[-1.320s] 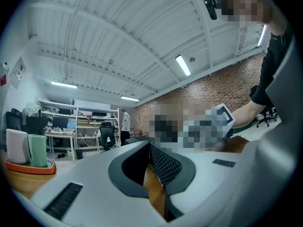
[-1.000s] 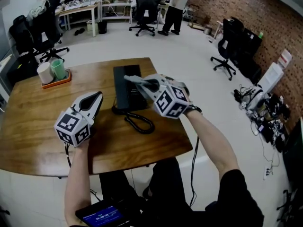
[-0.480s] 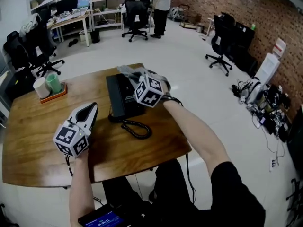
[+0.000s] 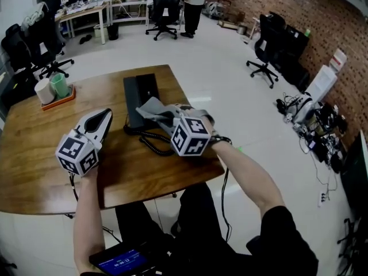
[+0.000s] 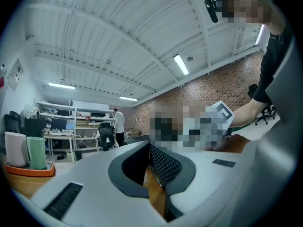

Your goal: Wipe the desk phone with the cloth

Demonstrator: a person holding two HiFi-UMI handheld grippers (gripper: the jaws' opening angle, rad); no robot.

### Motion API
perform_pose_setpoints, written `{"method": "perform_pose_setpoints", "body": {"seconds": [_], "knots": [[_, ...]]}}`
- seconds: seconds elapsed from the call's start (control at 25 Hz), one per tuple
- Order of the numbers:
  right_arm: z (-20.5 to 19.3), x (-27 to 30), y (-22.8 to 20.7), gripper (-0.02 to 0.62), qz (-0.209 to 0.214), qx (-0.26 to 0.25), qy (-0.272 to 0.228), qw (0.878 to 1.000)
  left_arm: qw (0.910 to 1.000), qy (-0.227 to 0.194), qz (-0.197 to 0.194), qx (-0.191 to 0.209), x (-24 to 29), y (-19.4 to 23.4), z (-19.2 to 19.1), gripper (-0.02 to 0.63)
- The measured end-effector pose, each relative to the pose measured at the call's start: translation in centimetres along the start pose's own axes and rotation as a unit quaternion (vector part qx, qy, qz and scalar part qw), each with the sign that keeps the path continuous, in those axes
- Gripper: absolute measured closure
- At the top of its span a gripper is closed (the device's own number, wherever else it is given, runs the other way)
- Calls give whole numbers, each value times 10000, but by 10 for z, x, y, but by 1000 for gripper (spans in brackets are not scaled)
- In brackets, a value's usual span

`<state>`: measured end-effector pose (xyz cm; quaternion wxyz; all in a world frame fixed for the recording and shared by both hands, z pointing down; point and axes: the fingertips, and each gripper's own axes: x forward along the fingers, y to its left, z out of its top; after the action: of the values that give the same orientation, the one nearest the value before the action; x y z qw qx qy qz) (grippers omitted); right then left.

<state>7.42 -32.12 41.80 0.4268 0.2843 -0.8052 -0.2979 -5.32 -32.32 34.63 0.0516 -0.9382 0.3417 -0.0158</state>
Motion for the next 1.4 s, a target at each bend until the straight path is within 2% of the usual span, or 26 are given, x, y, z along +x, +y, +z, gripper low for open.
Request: {"method": "perform_pose_setpoints", "body": {"seconds": [0.28, 0.52, 0.76, 0.92, 1.12, 1.32, 1.4], "knots": [[3, -17, 22, 571, 328, 236, -142, 9991, 10000, -24, 18, -60, 0, 0, -2, 607], [22, -47, -3, 571, -217, 825, -685, 9940, 9998, -44, -82, 170, 9, 1, 7, 608], [46, -105, -26, 571, -713, 1444, -1316, 9781, 9977, -429, -41, -533, -13, 5, 15, 607], [68, -142, -29, 571, -802, 1842, -1674, 9652, 9947, -796, -209, -622, -34, -22, 42, 607], [93, -187, -25, 571, -984, 1896, -2222, 9513, 9886, -1072, -642, -838, -67, -80, 72, 607], [119, -241, -10, 571, -1053, 2348, -2774, 9257, 9828, -1372, -757, -977, -108, -123, 98, 607], [123, -259, 2, 572, -1119, 2328, -2882, 9221, 9814, -1454, -772, -988, -123, -140, 105, 607]]}}
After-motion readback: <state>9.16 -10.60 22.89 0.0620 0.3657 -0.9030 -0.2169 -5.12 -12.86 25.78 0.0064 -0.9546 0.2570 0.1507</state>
